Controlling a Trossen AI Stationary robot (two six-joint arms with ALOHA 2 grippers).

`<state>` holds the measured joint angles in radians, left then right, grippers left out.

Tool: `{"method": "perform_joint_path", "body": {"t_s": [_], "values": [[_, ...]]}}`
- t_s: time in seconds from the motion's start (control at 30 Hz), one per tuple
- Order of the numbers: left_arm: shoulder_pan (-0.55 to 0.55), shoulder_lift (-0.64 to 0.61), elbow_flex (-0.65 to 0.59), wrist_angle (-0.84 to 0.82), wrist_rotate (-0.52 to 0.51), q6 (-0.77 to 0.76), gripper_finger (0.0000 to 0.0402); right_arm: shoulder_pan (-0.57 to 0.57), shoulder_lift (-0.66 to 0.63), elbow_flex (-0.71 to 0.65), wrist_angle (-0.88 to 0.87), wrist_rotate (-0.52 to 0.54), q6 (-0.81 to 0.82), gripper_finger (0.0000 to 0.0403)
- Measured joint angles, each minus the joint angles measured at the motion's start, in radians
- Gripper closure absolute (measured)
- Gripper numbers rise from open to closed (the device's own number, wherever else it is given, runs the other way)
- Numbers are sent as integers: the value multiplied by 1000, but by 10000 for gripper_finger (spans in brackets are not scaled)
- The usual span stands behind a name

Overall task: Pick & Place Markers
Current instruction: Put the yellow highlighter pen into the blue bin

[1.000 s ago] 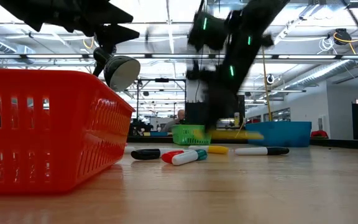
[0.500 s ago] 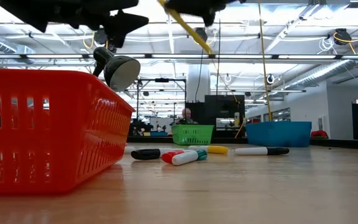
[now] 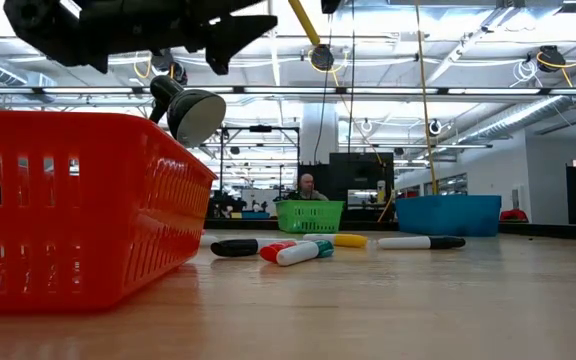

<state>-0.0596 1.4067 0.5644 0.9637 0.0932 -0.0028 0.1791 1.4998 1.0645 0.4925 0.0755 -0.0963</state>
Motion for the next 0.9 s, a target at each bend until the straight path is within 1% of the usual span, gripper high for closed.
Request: {"method": "perform_joint_path", "body": {"t_s": [0.1, 0.17, 0.27, 0.4, 0.57, 0.6, 0.67, 0.7, 0.8, 0.83, 0.9], "values": [[-10, 43, 6, 42, -4, 8, 172, 0, -1, 0, 3, -1, -2, 372], [-19, 65, 28, 40, -4, 20, 172, -1, -1, 0, 4, 1, 0, 371], [-36, 104, 85, 46, 2, 24, 172, -1, -1, 0, 2, 1, 2, 369], [-70, 158, 164, 34, 37, 54, 172, 0, -1, 0, -4, 0, 2, 372], [-95, 193, 214, 26, 9, 115, 177, 0, -3, 1, -8, 1, 5, 369], [-96, 193, 214, 20, 9, 132, 187, 2, -3, 1, -10, -2, 5, 369], [-100, 193, 214, 5, 8, 158, 226, 7, -3, 1, -19, 0, 5, 369], [-100, 189, 214, -3, 7, 163, 254, 10, -2, 1, -21, -2, 4, 370], [-97, 167, 214, -38, 11, 167, 360, 19, -1, 1, -22, 0, 1, 369], [-97, 159, 214, -52, 5, 162, 369, 21, -2, 1, -23, 5, 6, 367], [-98, 129, 214, -112, -16, 139, 370, 23, -3, 2, -26, 6, 5, 360]]}}
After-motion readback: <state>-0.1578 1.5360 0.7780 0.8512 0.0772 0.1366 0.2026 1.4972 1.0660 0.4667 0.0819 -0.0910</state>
